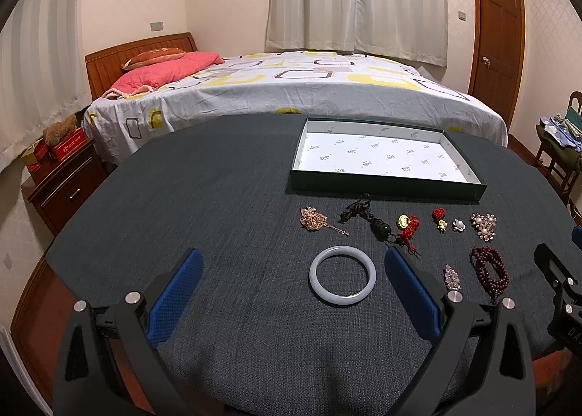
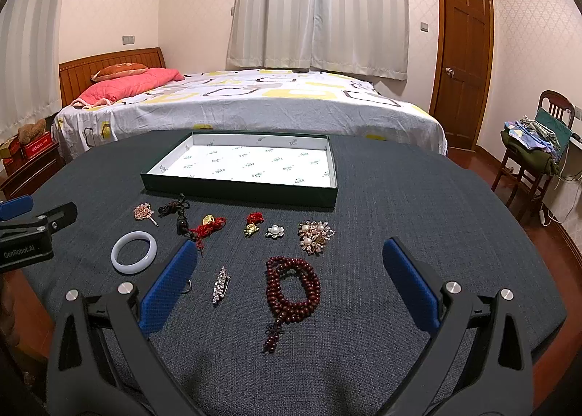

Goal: Organize jewelry

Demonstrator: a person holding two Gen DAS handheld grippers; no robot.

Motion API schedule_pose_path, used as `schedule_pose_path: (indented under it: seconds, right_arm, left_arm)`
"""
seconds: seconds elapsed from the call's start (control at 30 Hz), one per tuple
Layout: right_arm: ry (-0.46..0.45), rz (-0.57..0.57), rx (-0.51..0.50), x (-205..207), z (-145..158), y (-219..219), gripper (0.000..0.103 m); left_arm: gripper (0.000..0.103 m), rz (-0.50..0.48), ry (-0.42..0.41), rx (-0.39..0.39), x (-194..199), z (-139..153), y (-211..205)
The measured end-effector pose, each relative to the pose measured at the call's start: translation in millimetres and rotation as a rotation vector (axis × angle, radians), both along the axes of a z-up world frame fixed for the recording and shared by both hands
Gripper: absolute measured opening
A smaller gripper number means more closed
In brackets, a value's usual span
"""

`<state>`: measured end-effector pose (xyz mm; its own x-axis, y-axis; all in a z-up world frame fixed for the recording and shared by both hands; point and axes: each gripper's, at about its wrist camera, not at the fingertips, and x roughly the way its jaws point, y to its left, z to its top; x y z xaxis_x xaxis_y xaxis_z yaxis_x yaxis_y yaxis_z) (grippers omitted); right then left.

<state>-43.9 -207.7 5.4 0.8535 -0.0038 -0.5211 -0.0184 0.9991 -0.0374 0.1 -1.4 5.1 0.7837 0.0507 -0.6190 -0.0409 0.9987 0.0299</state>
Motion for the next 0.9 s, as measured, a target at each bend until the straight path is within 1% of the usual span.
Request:
schedule_pose_path:
  seconds: [0.77, 0.9]
  right_arm:
    - [0.002, 0.004, 0.000, -0.2, 1.1, -0.7, 0.099]
    - [0.005, 0.020, -0.003, 1.2, -4.9, 7.3, 0.099]
  left_arm:
    - [0.098, 0.000, 0.004, 0.000, 0.0, -2.2, -1.0]
    - [0.098, 0.008, 0.002, -0.019, 1.8, -7.3, 1.9]
